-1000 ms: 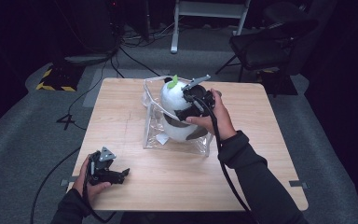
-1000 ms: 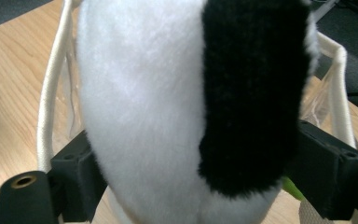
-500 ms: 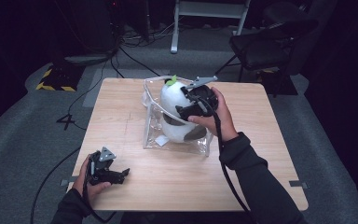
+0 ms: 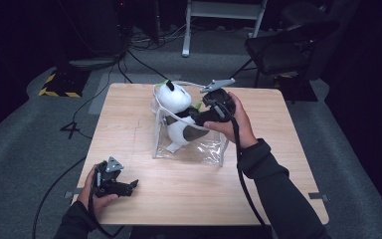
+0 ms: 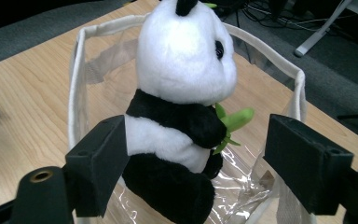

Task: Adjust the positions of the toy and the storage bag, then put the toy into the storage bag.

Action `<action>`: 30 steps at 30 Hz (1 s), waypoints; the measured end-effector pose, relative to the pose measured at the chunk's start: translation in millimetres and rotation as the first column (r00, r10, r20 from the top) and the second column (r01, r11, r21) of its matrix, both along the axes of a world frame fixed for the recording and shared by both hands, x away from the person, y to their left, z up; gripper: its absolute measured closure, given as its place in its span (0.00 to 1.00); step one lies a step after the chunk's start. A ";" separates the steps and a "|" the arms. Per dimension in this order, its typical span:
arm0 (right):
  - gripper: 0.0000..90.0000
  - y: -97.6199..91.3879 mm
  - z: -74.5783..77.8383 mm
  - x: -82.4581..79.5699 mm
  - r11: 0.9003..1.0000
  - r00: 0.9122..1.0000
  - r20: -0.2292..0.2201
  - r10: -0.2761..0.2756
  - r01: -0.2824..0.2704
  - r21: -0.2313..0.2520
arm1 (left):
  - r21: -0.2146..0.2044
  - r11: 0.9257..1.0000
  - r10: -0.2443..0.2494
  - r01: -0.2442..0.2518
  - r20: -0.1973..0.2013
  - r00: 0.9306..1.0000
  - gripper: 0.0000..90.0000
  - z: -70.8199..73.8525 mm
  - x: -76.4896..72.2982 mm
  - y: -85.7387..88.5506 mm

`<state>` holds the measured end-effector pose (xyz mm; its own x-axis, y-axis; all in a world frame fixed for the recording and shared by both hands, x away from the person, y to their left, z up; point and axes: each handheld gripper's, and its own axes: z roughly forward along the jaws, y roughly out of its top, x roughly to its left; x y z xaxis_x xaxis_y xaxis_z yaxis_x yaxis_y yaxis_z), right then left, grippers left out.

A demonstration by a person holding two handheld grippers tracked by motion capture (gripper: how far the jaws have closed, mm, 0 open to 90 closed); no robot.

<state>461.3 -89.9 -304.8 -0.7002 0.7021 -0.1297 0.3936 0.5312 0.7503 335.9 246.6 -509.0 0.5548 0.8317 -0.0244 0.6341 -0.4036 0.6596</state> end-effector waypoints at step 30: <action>0.22 -34.2 21.8 -28.1 0.997 0.994 0.079 0.071 -0.070 -0.017 | 0.001 1.000 0.000 0.000 0.000 1.000 0.01 0.1 0.0 -0.1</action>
<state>433.2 -124.1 -283.0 -0.7352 0.6487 -0.1967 0.2940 0.5666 0.7698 335.9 246.5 -508.9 0.5544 0.8319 -0.0235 0.6341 -0.4039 0.6593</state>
